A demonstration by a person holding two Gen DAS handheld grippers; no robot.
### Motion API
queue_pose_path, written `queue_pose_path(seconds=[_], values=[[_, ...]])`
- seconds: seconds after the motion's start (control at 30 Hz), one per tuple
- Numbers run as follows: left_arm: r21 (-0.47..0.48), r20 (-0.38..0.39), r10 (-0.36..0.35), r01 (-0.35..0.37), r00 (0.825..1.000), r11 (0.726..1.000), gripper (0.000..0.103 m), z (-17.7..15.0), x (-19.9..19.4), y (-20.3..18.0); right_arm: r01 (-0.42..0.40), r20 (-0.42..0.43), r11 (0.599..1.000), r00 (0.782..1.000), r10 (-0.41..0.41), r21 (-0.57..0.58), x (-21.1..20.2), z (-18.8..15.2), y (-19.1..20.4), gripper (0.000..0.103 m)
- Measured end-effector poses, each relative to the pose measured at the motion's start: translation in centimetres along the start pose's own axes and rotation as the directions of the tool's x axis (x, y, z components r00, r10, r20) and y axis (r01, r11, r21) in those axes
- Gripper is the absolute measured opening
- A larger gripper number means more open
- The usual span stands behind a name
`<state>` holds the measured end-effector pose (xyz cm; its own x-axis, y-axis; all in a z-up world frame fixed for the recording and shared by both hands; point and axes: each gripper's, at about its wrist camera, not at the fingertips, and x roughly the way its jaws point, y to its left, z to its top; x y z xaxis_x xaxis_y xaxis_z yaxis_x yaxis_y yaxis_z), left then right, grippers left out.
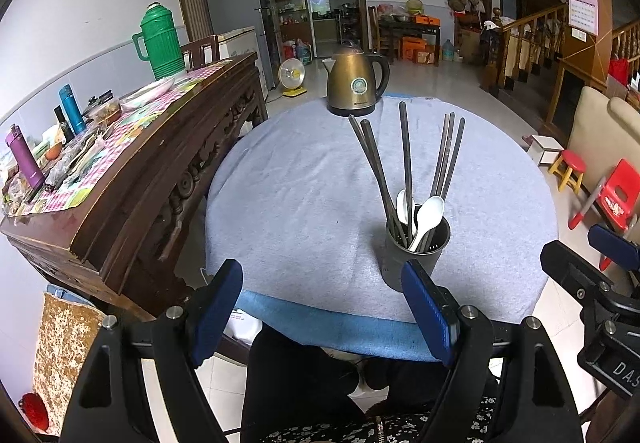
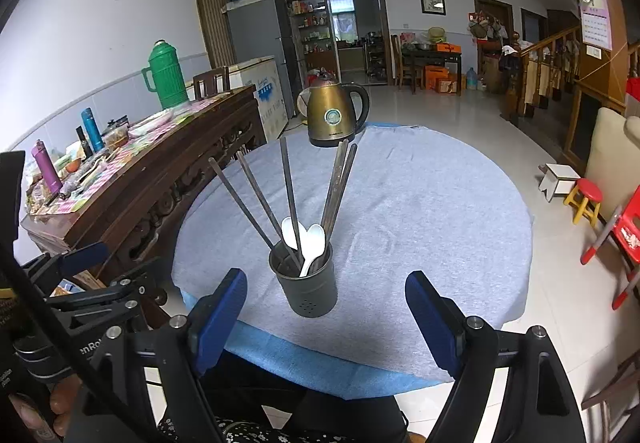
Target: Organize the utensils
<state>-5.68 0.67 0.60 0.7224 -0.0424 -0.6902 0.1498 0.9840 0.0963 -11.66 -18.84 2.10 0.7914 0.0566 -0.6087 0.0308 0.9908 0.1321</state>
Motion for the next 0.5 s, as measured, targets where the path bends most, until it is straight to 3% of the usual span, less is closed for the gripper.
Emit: queue_pose_path(seconds=[0.5], values=[[0.001,-0.003,0.006,-0.006,1.000,1.000,0.082,-0.23,0.05,-0.09,-0.003,0.004,1.000,1.000,0.003,0.000,0.23,0.00,0.60,0.084]])
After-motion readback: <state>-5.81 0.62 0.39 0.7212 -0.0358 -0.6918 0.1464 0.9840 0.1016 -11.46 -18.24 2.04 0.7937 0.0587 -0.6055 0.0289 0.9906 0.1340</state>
